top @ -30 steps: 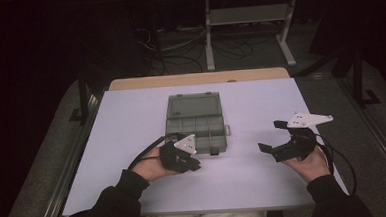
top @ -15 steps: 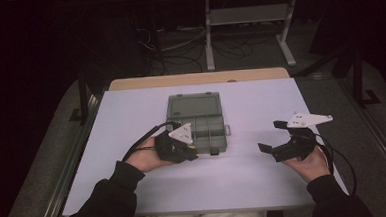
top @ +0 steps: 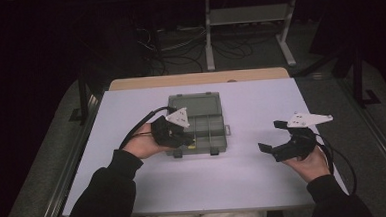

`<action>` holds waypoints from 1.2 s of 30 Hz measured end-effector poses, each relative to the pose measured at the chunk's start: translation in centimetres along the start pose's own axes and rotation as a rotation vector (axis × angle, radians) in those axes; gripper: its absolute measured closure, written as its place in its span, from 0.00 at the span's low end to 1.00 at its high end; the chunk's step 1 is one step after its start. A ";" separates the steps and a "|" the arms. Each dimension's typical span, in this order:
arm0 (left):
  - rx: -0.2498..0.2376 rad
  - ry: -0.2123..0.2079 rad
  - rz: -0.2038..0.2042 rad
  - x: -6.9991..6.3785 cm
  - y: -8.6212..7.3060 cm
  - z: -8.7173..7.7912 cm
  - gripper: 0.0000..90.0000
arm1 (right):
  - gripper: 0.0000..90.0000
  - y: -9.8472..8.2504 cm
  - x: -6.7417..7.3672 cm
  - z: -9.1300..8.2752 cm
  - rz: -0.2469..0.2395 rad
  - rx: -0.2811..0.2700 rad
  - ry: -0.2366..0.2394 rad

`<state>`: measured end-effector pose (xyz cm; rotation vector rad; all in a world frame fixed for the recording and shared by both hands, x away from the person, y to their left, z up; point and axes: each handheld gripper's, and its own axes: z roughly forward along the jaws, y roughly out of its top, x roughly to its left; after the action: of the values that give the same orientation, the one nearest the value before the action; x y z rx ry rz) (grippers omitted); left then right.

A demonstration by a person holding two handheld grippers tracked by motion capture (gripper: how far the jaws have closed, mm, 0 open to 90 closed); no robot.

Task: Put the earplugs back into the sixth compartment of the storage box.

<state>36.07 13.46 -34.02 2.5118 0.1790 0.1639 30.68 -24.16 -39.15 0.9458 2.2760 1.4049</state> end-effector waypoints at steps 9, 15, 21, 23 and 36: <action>-0.005 0.040 -0.040 1.4 -0.9 0.5 0.90 | 0.00 0.0 0.0 0.0 0.000 0.001 0.002; 0.003 0.043 -0.059 2.0 -1.3 1.6 0.90 | 0.00 0.0 0.0 0.1 -0.001 0.004 0.004; 0.036 0.041 -0.061 2.2 -1.5 2.3 0.90 | 0.00 0.0 0.0 0.1 0.000 0.008 0.008; 0.045 0.041 -0.062 2.3 -1.6 2.6 0.90 | 0.00 0.0 0.0 0.1 -0.001 0.008 0.008; 0.081 0.027 -0.104 2.9 -3.2 4.5 0.90 | 0.00 0.0 0.0 0.2 0.000 0.010 0.011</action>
<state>39.33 13.95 -39.29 2.5743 0.3327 0.1506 30.80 -24.07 -39.26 0.9436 2.2929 1.4038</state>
